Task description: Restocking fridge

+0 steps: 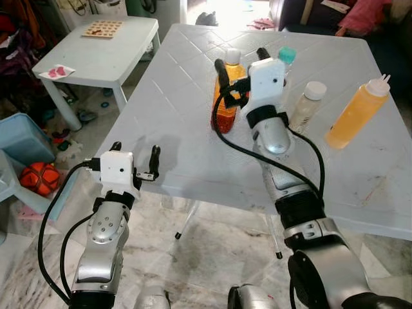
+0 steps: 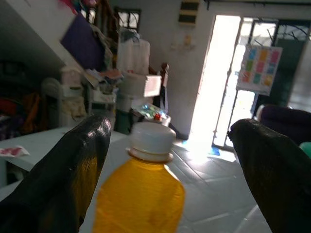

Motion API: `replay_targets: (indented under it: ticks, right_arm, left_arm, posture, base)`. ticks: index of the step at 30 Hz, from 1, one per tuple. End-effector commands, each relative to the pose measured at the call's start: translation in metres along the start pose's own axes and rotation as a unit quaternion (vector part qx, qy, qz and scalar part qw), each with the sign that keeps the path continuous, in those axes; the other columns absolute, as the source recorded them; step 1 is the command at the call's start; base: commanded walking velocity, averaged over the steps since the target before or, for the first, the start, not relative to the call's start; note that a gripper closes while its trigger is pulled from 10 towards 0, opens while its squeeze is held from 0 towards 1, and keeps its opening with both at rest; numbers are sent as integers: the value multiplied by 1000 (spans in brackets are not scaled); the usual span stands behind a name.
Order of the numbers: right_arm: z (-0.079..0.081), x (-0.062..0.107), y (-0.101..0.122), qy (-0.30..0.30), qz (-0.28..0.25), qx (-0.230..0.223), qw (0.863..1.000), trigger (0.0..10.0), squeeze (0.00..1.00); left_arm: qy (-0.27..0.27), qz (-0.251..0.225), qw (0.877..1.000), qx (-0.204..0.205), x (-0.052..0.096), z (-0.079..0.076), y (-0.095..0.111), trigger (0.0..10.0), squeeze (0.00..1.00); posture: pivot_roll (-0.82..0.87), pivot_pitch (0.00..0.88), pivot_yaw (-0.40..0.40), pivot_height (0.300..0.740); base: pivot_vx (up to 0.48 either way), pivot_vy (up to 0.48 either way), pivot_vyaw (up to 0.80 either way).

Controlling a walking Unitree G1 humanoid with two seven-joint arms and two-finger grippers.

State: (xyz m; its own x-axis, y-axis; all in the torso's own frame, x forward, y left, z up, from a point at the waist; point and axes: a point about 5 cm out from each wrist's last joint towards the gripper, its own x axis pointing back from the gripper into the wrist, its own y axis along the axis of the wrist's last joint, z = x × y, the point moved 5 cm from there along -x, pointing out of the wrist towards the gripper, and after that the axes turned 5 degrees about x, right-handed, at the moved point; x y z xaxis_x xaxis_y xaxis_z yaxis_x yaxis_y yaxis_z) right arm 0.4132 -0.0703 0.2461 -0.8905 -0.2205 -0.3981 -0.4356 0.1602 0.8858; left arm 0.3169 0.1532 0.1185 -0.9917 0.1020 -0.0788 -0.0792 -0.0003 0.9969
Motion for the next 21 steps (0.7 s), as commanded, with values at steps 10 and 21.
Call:
replay_targets:
  ticks: [10, 21]
  right_arm:
    - [-9, -19, -8, -5, 41, -35, 999, 10000, 0]
    - [11, -32, -2, 56, 45, -33, 997, 10000, 0]
  left_arm:
    - [-8, 7, 1000, -5, 4, -1, 0, 10000, 0]
    - [-2, 7, 1000, -2, 3, -2, 0, 10000, 0]
  posture:
    - [147, 139, 34, 740]
    - [148, 134, 14, 740]
  base:
    - [0, 0, 0]
    - [0, 0, 0]
